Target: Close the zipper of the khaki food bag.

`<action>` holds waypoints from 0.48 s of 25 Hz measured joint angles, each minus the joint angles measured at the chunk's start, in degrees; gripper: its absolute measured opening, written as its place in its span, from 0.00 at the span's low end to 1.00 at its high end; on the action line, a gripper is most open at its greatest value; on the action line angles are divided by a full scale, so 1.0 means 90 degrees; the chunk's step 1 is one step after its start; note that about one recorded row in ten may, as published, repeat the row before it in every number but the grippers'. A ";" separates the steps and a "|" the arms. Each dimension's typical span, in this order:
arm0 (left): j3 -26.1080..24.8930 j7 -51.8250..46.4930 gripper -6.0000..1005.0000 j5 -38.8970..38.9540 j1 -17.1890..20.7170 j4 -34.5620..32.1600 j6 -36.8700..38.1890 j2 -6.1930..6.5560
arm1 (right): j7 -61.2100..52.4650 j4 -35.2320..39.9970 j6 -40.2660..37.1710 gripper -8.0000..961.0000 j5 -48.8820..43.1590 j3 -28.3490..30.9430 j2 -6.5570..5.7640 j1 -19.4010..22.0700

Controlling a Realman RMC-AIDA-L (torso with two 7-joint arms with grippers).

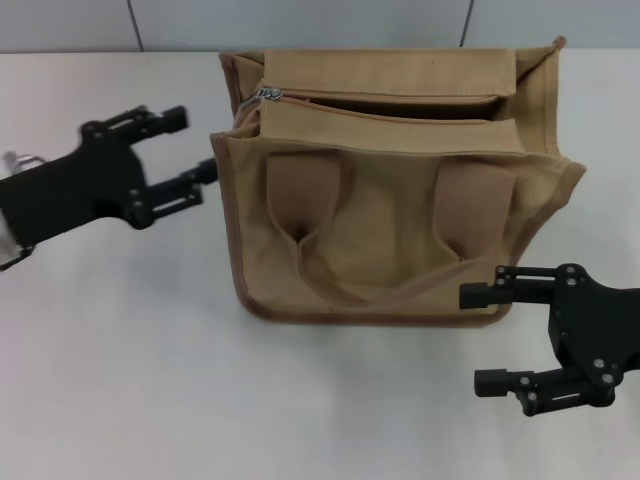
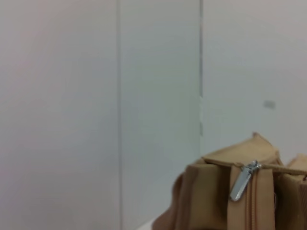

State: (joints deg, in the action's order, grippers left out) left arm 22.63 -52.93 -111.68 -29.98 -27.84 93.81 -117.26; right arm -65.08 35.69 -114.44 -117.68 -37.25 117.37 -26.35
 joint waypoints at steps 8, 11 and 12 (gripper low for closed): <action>0.0559 -0.0037 0.70 -0.0002 -0.0491 0.0026 -0.0554 -0.0099 | -0.0003 0.0000 -0.0015 0.81 -0.0001 0.0146 -0.0014 0.0058; 0.0708 -0.0080 0.69 -0.0004 -0.0606 0.0028 -0.0645 -0.0124 | -0.0004 0.0000 -0.0018 0.80 -0.0001 0.0145 -0.0014 0.0058; 0.0711 -0.0091 0.69 -0.0001 -0.0622 0.0028 -0.0661 -0.0124 | -0.0005 0.0000 -0.0019 0.80 -0.0001 0.0145 -0.0015 0.0058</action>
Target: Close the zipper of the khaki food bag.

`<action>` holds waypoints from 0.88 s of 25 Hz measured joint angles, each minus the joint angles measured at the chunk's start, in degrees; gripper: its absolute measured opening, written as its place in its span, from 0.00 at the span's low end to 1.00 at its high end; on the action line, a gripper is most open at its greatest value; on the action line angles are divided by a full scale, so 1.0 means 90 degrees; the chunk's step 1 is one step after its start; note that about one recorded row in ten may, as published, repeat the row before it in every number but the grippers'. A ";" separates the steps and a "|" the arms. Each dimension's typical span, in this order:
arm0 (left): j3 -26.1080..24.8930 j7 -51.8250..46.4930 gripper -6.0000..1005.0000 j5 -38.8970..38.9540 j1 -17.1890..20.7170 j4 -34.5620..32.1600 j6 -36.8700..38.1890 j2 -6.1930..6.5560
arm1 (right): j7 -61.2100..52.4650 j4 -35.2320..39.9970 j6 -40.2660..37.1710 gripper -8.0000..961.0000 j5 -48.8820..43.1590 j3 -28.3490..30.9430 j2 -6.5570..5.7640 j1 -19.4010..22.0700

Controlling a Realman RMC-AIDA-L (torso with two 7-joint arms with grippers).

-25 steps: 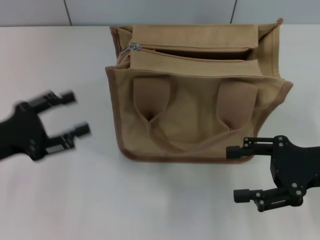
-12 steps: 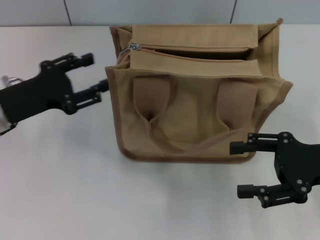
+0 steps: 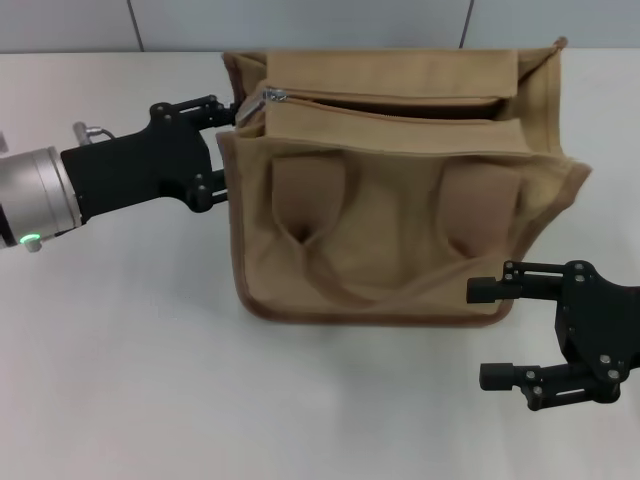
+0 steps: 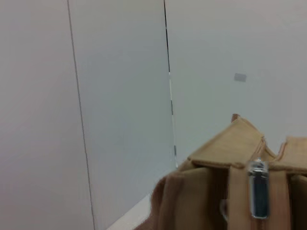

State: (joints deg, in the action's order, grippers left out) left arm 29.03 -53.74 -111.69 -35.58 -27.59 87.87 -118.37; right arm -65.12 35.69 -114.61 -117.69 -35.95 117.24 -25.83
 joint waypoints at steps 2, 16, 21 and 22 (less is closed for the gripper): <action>-0.0074 0.0001 0.69 0.0102 0.0021 -0.0005 -0.0031 -0.0001 | 0.0000 0.0000 0.0000 0.80 0.0000 0.0002 0.0000 -0.0001; -0.0225 0.0041 0.19 0.0616 0.0190 -0.0007 0.0859 0.0056 | -0.0008 -0.0004 -0.0051 0.79 0.0132 0.0069 0.0015 -0.0001; -0.0172 0.0048 0.09 0.1002 0.0144 0.0042 0.1495 -0.0021 | -0.0379 -0.0297 -0.0379 0.79 0.1100 0.0087 -0.0012 -0.0049; -0.0162 0.0071 0.07 0.1052 0.0109 0.0097 0.1581 -0.0029 | -0.0513 -0.0357 -0.0419 0.79 0.1311 0.0088 -0.0024 -0.0087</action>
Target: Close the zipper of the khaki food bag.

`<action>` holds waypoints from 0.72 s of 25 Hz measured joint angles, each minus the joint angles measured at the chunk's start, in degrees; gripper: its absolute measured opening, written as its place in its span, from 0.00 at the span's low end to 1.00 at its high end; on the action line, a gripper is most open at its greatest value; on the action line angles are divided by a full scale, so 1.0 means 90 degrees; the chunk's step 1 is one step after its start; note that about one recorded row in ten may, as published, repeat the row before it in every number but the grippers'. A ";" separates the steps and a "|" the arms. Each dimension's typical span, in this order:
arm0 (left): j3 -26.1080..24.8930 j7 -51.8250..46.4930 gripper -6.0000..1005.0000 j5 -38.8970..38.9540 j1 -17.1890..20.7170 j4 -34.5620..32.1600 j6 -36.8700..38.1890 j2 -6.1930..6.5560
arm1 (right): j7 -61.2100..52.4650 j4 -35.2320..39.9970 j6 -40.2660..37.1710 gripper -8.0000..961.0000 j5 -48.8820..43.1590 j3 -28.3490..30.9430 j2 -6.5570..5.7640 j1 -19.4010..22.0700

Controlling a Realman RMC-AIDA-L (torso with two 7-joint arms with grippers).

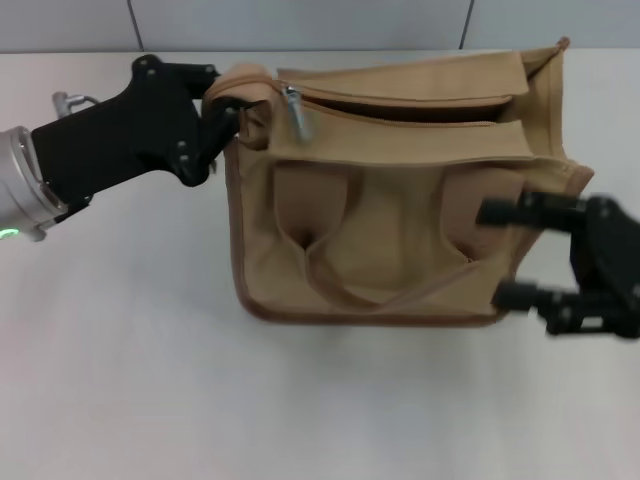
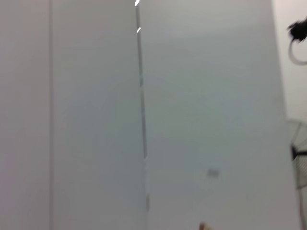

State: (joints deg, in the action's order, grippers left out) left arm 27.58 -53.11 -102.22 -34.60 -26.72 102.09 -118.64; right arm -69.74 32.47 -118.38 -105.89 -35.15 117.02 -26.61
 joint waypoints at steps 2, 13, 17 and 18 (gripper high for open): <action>0.0010 0.0059 0.04 0.0056 -0.0113 0.0176 0.0092 -0.0011 | -0.0304 -0.0033 -0.0026 0.78 0.0338 0.0000 -0.0008 -0.0094; 0.0047 0.0281 0.01 0.0067 -0.0303 0.0545 -0.0053 -0.0011 | -0.2494 0.0009 0.1125 0.78 0.0511 -0.0211 -0.0057 -0.1278; 0.0034 0.0290 0.02 0.0072 -0.0308 0.0558 -0.0049 -0.0011 | -0.2828 0.0014 0.1848 0.77 0.0471 -0.0730 0.0013 -0.1598; 0.0033 0.0291 0.02 0.0075 -0.0310 0.0560 -0.0049 -0.0011 | -0.2844 0.0014 0.1929 0.77 0.0471 -0.0803 0.0040 -0.1647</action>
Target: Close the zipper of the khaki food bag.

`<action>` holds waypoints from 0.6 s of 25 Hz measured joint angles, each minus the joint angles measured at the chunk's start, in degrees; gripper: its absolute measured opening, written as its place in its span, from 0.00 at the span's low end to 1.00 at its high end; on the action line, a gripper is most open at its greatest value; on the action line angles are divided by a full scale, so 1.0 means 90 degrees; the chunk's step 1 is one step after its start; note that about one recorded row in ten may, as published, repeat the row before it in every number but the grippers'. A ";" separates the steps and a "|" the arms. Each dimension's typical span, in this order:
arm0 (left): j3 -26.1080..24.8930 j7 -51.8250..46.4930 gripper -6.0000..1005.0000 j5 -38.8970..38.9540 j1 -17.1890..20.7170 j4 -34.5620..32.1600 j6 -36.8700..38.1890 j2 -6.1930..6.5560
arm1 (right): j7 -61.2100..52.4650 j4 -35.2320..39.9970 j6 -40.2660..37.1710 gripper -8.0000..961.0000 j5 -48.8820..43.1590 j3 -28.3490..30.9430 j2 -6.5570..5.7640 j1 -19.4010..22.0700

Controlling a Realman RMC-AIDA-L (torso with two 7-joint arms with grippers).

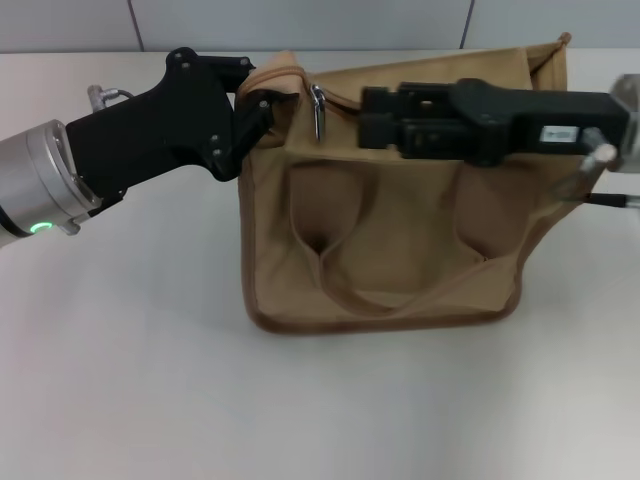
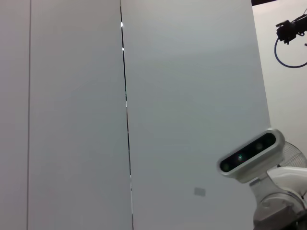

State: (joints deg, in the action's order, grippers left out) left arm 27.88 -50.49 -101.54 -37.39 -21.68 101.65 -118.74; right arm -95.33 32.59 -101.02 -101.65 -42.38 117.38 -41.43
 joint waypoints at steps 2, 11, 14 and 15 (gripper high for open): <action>-0.0002 0.0001 0.02 0.0012 -0.0008 0.0004 0.0002 0.0000 | -0.0036 0.0004 0.0129 0.72 0.0000 -0.0105 0.0056 -0.0093; -0.0002 0.0006 0.04 0.0019 -0.0098 0.0091 0.0049 -0.0007 | -0.0241 -0.0004 0.0638 0.52 0.0040 -0.0498 0.0180 -0.0262; -0.0004 0.0047 0.04 0.0021 -0.0194 0.0253 0.0066 -0.0016 | -0.0245 -0.0083 0.0727 0.51 0.0057 -0.0499 0.0192 -0.0301; -0.0014 0.0065 0.04 0.0030 -0.0231 0.0319 0.0067 -0.0017 | -0.0246 -0.0097 0.0741 0.50 0.0059 -0.0499 0.0193 -0.0308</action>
State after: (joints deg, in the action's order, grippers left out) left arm 27.75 -49.90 -101.28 -39.47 -18.81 102.25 -118.89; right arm -97.54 31.72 -94.36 -101.11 -46.87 119.11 -44.20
